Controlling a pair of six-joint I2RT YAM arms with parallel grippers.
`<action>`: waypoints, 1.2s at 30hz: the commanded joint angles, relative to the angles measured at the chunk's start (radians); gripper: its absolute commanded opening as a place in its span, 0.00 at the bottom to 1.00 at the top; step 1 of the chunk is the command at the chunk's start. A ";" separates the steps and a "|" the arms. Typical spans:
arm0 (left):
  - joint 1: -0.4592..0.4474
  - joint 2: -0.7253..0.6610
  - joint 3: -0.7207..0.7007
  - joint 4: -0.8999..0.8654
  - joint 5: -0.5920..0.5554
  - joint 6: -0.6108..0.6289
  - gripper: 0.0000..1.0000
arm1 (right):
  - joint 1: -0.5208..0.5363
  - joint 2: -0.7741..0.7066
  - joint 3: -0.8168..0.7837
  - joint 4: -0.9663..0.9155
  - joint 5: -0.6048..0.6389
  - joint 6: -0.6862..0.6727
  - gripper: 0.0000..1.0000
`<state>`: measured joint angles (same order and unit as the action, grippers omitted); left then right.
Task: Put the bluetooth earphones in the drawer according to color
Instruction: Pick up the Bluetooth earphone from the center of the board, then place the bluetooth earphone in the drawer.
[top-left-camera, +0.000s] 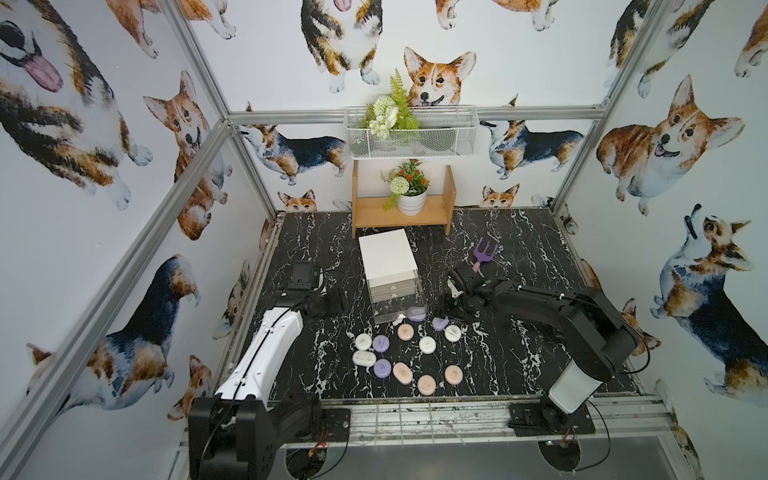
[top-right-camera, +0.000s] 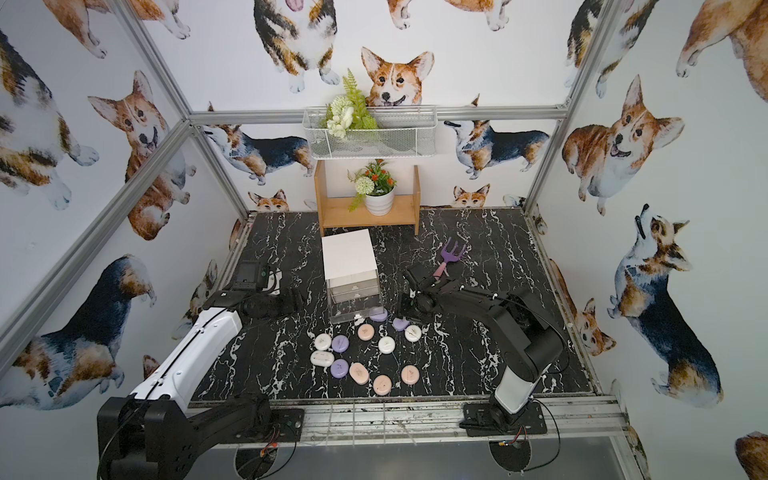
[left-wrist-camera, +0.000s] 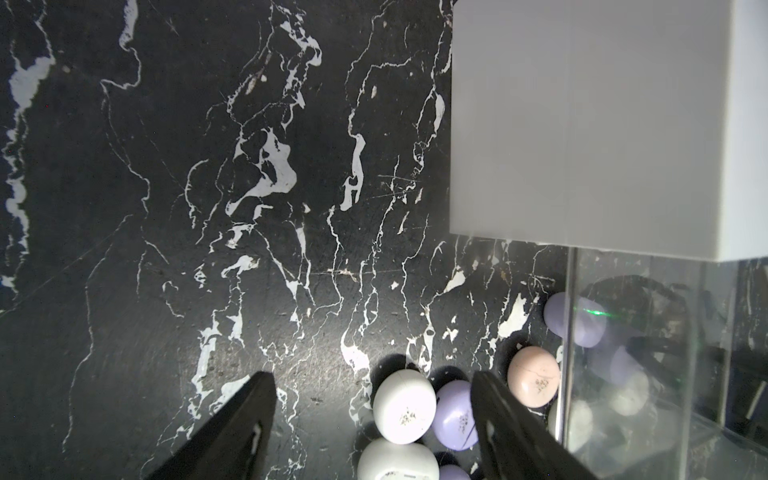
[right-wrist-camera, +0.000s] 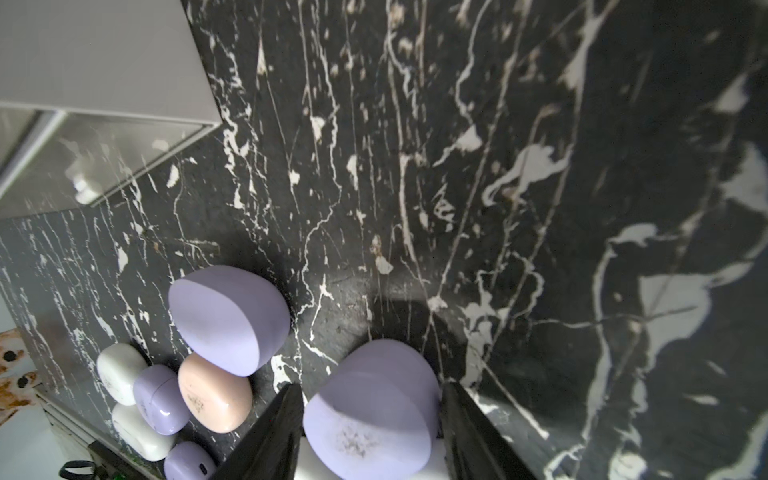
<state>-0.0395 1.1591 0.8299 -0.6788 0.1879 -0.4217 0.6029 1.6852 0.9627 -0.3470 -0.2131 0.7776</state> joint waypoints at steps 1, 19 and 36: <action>0.002 0.003 0.002 0.009 0.005 0.003 0.79 | 0.008 0.018 0.012 -0.032 0.015 -0.009 0.58; 0.005 0.007 0.009 0.000 0.008 0.006 0.78 | 0.024 0.011 0.046 -0.075 0.114 -0.023 0.32; 0.006 -0.006 -0.001 0.018 0.013 -0.007 0.78 | 0.096 -0.146 0.501 -0.328 0.080 -0.151 0.24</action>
<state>-0.0341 1.1568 0.8310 -0.6785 0.1905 -0.4252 0.6773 1.5089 1.4006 -0.5987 -0.0872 0.6662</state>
